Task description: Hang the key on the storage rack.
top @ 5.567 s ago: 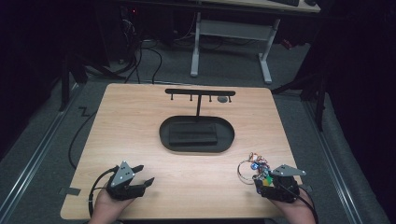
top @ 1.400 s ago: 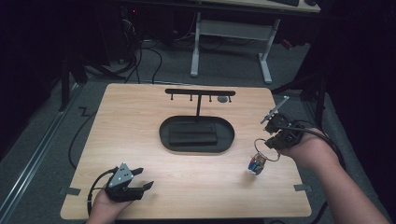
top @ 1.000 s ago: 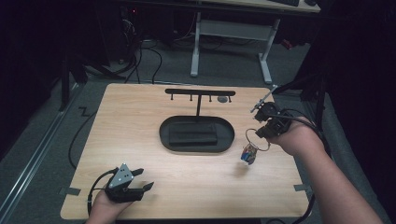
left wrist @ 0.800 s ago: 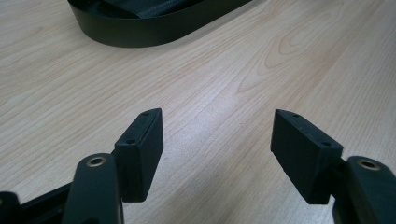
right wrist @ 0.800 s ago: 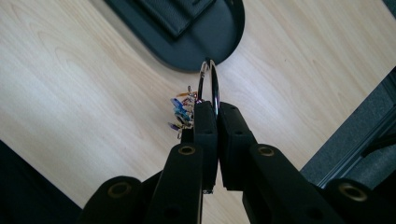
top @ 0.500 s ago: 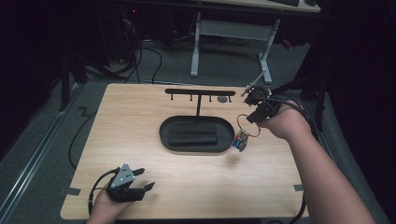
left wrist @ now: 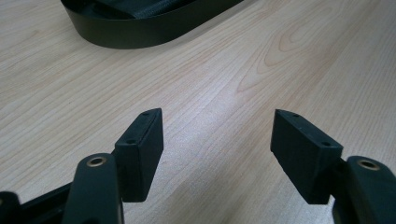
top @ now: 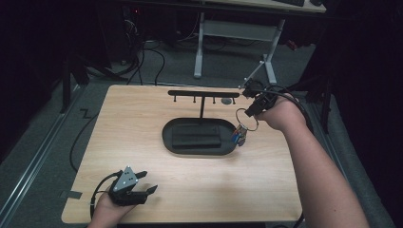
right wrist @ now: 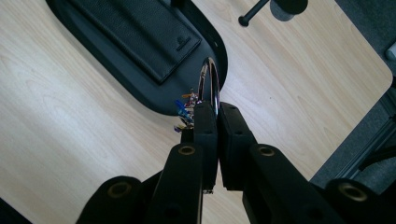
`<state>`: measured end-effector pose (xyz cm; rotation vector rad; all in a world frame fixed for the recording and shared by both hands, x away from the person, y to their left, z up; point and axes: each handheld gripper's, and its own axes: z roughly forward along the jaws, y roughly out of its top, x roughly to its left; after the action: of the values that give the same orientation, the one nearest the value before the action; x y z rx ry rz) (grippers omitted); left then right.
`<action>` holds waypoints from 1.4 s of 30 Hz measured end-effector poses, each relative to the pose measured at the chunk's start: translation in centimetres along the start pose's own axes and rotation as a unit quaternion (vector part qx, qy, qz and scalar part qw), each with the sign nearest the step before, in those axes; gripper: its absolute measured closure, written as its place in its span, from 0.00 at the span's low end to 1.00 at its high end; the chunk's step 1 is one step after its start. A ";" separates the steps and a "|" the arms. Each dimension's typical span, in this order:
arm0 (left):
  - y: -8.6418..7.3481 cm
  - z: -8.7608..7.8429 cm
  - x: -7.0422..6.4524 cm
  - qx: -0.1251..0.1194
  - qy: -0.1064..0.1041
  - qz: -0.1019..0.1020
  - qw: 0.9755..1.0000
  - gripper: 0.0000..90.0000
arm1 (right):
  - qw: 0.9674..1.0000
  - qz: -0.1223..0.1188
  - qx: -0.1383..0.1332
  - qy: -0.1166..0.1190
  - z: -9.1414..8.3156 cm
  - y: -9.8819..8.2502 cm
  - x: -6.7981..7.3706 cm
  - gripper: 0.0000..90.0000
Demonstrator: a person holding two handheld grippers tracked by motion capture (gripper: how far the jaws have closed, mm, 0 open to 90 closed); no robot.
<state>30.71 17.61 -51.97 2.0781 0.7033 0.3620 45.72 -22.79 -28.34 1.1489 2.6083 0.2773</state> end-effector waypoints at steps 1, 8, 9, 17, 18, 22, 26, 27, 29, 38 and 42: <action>0.0 0.0 0.0 0.000 0.000 0.000 1.000 0.39 | 1.000 -0.003 -0.001 0.001 0.1 0.2 -0.1 0.97; 0.0 0.1 0.1 0.001 0.000 -0.003 1.000 0.39 | 1.000 0.000 -0.008 0.003 0.7 1.6 -0.7 0.97; 0.0 0.1 0.1 0.001 0.000 -0.001 1.000 0.39 | 1.000 0.001 -0.010 0.002 0.9 2.0 -0.7 0.97; -0.1 0.0 0.2 0.001 0.001 -0.002 1.000 0.39 | 1.000 0.010 -0.008 0.004 1.6 2.8 -1.2 0.97; -0.1 -0.1 0.2 0.001 0.001 -0.002 1.000 0.39 | 1.000 0.008 -0.007 0.003 1.7 2.9 -1.3 0.97; -0.2 -0.1 0.2 0.001 0.001 -0.003 1.000 0.39 | 1.000 0.010 -0.006 0.005 2.5 3.2 -1.8 0.97; -0.2 -0.1 0.3 0.003 0.001 -0.003 1.000 0.39 | 1.000 0.012 -0.006 0.006 2.9 3.5 -2.3 0.97; -0.2 -0.1 0.3 0.003 0.001 -0.003 1.000 0.39 | 1.000 0.014 -0.006 0.004 3.0 3.7 -2.4 0.97; -0.2 0.0 0.3 0.003 0.000 -0.003 1.000 0.39 | 1.000 0.013 -0.008 0.004 3.1 3.8 -2.4 0.97; -0.2 0.0 0.2 0.004 -0.002 -0.001 1.000 0.39 | 1.000 0.021 -0.003 0.000 4.1 4.3 -2.8 0.97; -0.2 0.1 0.2 0.004 -0.002 -0.001 1.000 0.39 | 1.000 0.022 -0.003 -0.003 4.4 4.3 -3.2 0.97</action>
<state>30.79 17.78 -52.20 2.0849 0.7051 0.3542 52.16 -22.01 -30.72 1.2045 2.5770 0.2905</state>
